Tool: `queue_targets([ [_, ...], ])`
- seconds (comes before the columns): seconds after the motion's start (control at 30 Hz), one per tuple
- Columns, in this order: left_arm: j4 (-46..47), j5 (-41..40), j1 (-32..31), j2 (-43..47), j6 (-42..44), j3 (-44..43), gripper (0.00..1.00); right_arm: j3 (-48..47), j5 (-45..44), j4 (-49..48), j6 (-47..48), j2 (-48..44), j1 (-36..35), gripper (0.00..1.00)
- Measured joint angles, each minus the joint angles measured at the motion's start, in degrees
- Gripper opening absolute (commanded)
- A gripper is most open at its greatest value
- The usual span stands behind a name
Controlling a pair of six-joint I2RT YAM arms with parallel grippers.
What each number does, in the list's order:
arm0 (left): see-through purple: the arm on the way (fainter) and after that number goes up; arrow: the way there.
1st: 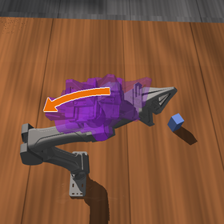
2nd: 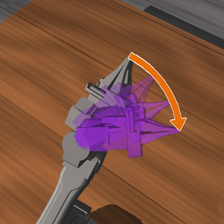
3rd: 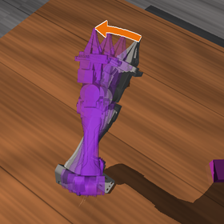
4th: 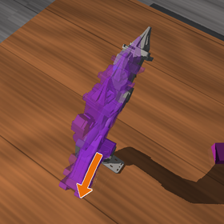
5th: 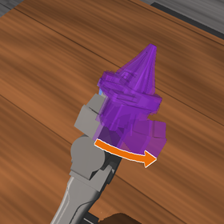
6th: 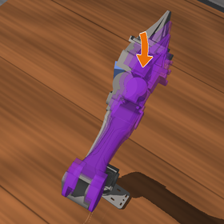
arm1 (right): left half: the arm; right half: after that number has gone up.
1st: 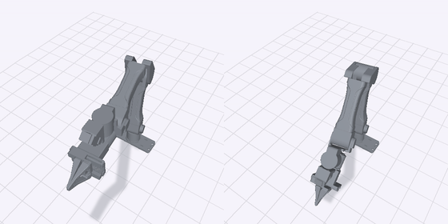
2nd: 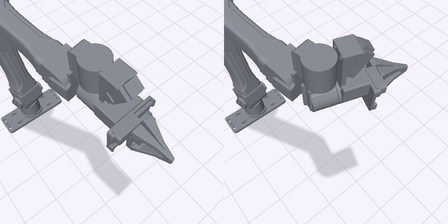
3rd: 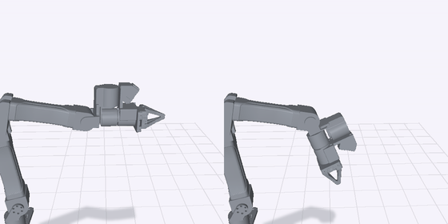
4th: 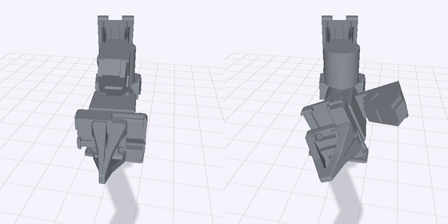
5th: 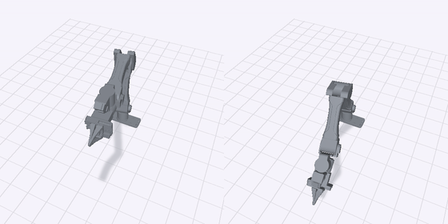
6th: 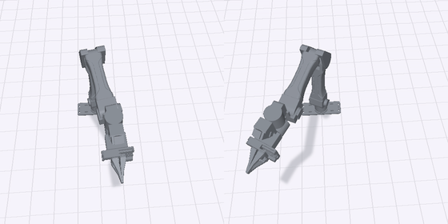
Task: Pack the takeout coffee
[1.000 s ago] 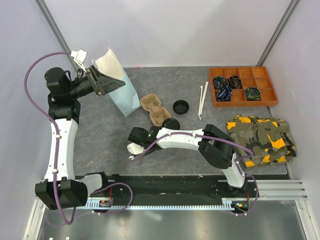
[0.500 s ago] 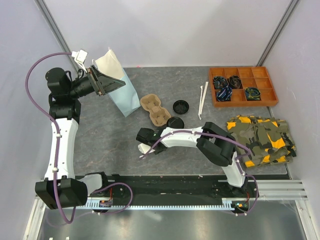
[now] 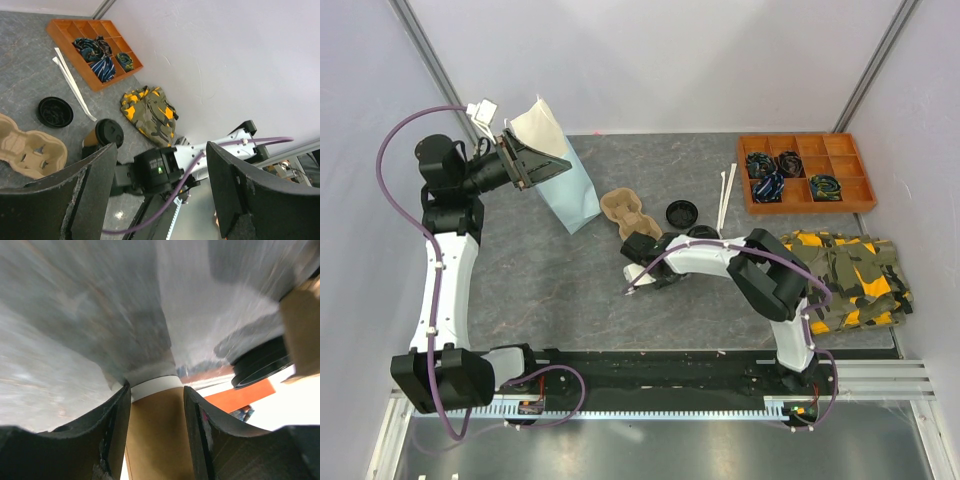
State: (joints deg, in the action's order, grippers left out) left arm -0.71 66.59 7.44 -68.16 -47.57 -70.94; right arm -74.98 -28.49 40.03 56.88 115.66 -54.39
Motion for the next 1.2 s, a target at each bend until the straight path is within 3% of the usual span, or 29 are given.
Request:
queue_targets([
  [0.87, -0.52, 0.20, -0.02, -1.44, 1.79, 0.50, 0.83, 16.00, -4.83, -7.85, 9.44, -8.39, 14.84, 0.58],
  [1.2, -3.58, -0.09, -0.02, -1.38, 4.72, 0.44, 0.83, 14.69, -3.50, -5.70, 9.73, -9.05, 16.59, 0.63],
])
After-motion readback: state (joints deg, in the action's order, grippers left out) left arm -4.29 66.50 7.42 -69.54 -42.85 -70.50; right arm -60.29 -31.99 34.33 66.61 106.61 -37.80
